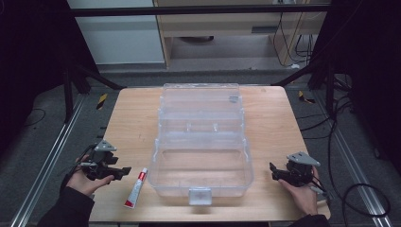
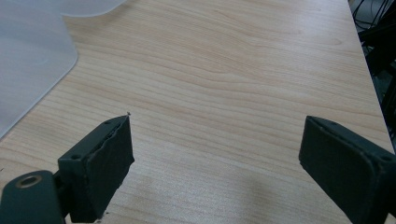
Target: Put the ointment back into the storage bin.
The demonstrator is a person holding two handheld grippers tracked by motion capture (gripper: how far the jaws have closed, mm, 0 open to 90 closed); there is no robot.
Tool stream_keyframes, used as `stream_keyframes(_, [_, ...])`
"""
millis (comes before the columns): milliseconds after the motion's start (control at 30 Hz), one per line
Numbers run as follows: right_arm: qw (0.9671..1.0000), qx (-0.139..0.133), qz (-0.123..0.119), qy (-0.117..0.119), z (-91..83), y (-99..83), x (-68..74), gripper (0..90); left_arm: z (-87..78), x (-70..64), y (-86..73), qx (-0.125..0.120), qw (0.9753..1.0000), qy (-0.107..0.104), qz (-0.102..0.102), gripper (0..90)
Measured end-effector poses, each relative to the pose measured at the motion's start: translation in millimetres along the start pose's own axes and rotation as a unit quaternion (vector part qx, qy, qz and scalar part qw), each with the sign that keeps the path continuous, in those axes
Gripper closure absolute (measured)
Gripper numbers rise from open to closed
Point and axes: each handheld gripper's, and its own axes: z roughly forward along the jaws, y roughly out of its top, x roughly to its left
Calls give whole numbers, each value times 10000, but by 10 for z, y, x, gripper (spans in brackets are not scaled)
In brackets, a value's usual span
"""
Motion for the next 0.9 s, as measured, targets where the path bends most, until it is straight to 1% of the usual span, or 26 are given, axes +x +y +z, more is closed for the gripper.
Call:
stream_keyframes(100, [10000, 33, 7, 12, 6, -2, 4, 102, 35, -33, 13, 153, 9999, -15, 41, 344])
stream_keyframes(200, [10000, 63, -46, 18, 14, -4, 7, 103, 63, -69, 25, 277, 9996, -17, 71, 346])
stream_keyframes(367, [9999, 103, -60, 25, 21, -6, 12, 106, 117, -121, 50, 503, 9986, -43, 168, 355])
stream_keyframes(433, [9999, 120, -73, 28, 21, -7, 15, 108, 144, -144, 57, 541, 9984, -44, 153, 358])
stream_keyframes(533, [9999, 129, -102, 36, 26, -9, 17, 111, 177, -174, 71, 654, 9976, -40, 232, 368])
stream_keyframes(633, [9998, 166, -121, 51, 31, -11, 20, 113, 212, -200, 82, 731, 9970, -35, 252, 373])
stream_keyframes(800, [9997, 199, -119, 74, 37, -13, 29, 118, 279, -238, 88, 836, 9960, -92, 289, 387])
stream_keyframes(900, [9996, 225, -167, 92, 42, -16, 30, 118, 340, -260, 75, 903, 9955, -130, 271, 395])
